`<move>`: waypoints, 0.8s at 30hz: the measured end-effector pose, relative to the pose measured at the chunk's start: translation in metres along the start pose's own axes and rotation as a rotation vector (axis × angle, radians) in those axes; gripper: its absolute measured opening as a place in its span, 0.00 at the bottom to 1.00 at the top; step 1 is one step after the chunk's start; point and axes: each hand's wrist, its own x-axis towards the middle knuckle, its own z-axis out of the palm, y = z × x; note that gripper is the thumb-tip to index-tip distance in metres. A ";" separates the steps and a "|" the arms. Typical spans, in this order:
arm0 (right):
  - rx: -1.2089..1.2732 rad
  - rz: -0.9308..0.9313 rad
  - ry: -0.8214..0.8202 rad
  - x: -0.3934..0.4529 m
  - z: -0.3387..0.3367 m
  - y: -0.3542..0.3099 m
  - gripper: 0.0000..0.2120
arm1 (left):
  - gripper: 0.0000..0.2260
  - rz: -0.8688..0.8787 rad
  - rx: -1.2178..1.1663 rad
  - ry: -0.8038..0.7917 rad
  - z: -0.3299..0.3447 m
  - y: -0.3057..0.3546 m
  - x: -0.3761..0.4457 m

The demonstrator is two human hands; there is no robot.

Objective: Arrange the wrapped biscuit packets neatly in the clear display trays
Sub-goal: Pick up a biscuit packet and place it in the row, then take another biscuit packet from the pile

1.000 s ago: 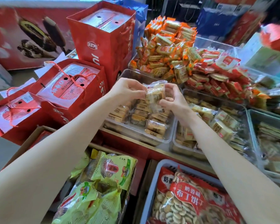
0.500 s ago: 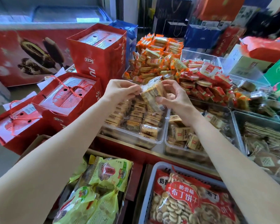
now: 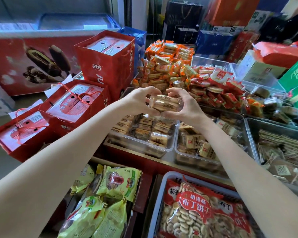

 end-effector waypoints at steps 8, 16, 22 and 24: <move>0.404 0.106 0.095 -0.010 -0.022 0.005 0.12 | 0.24 -0.092 -0.433 0.021 -0.019 -0.022 -0.017; 0.295 0.070 0.123 -0.001 -0.011 -0.002 0.05 | 0.26 -0.074 -0.613 -0.086 -0.022 -0.031 -0.024; 0.443 0.129 0.165 -0.006 -0.005 0.000 0.03 | 0.30 -0.093 -0.807 -0.044 -0.027 -0.038 -0.023; 0.563 0.152 0.139 -0.005 -0.005 -0.002 0.03 | 0.35 -0.097 -0.846 -0.064 -0.028 -0.039 -0.022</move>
